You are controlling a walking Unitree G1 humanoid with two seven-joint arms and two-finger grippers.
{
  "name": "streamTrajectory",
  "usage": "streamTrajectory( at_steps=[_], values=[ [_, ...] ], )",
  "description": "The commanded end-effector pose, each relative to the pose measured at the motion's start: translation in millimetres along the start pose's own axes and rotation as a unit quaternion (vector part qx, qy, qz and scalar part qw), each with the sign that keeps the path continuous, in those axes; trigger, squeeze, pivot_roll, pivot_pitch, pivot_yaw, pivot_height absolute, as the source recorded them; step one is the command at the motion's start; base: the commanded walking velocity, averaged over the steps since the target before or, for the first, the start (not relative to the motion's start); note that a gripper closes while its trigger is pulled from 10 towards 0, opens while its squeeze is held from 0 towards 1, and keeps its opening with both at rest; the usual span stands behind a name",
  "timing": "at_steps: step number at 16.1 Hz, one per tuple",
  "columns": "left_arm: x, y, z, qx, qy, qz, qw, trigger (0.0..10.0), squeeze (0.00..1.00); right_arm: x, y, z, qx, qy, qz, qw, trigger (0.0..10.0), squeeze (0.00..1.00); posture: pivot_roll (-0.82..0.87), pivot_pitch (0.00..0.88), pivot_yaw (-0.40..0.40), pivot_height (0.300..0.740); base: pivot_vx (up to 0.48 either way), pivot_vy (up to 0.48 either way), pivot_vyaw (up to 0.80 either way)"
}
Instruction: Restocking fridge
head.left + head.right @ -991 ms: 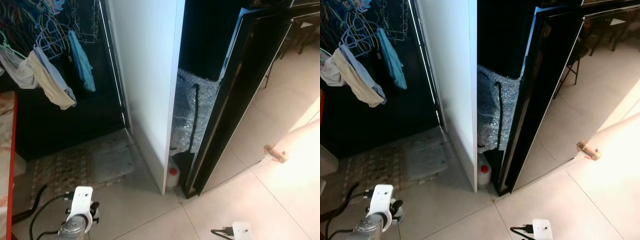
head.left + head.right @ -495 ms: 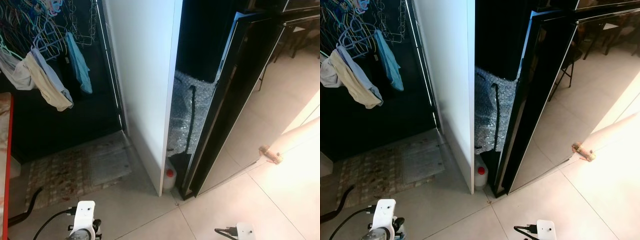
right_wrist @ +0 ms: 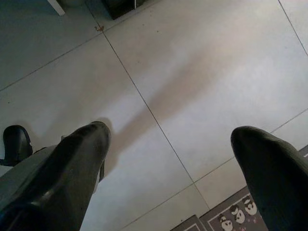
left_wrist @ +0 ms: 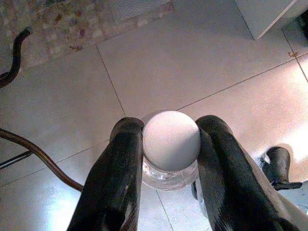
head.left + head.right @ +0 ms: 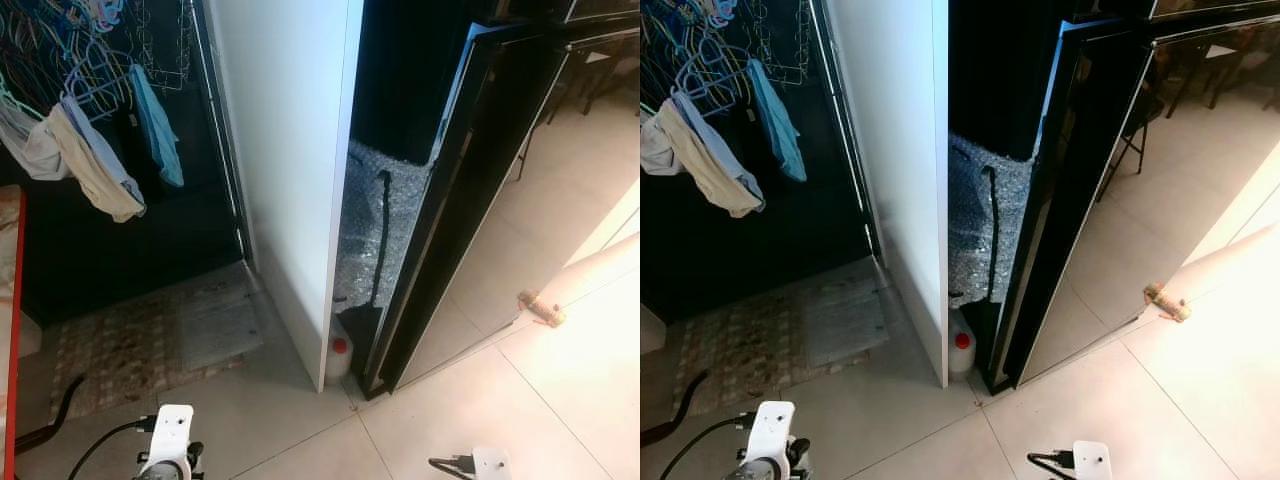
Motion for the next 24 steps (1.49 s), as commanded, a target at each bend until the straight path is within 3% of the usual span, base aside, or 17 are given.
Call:
streamTrajectory(
  at_steps=[1, 14, 24],
  values=[
    [1.9, -10, 6.0, 0.0, 0.008, 0.013, 1.0, 10.0, 0.0, 0.3, -3, -0.3, -0.009, -0.002, 0.006, 1.0, 10.0, 0.0, 0.03, 0.061, -0.027, 0.74, 0.0, 0.0, 0.0],
    [9.6, -38, 13.4, -0.014, 0.007, 0.044, 0.999, 10.0, 0.0, 0.6, -10, 5.6, 0.004, 0.006, 0.019, 1.0, 10.0, 0.0, 0.03, 0.004, -0.009, 0.74, 0.0, 0.0, -0.75],
    [6.7, -28, 12.0, -0.011, 0.008, 0.033, 0.999, 10.0, 0.0, 0.3, -8, 6.3, 0.0, 0.008, 0.016, 1.0, 10.0, 0.0, 0.04, 0.03, -0.009, 0.74, 0.0, 0.0, -0.77]
  ],
)
Point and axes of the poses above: a point about 5 cm out from each wrist's last joint towards the gripper, its own x axis pointing back from the gripper into the wrist, its own y axis along the axis of the wrist's last joint, z = x × y, the point moved 5 cm from there along -x, pointing out of the wrist towards the gripper, and after that the axes turned 4 degrees about -x, right-handed, at the moved point
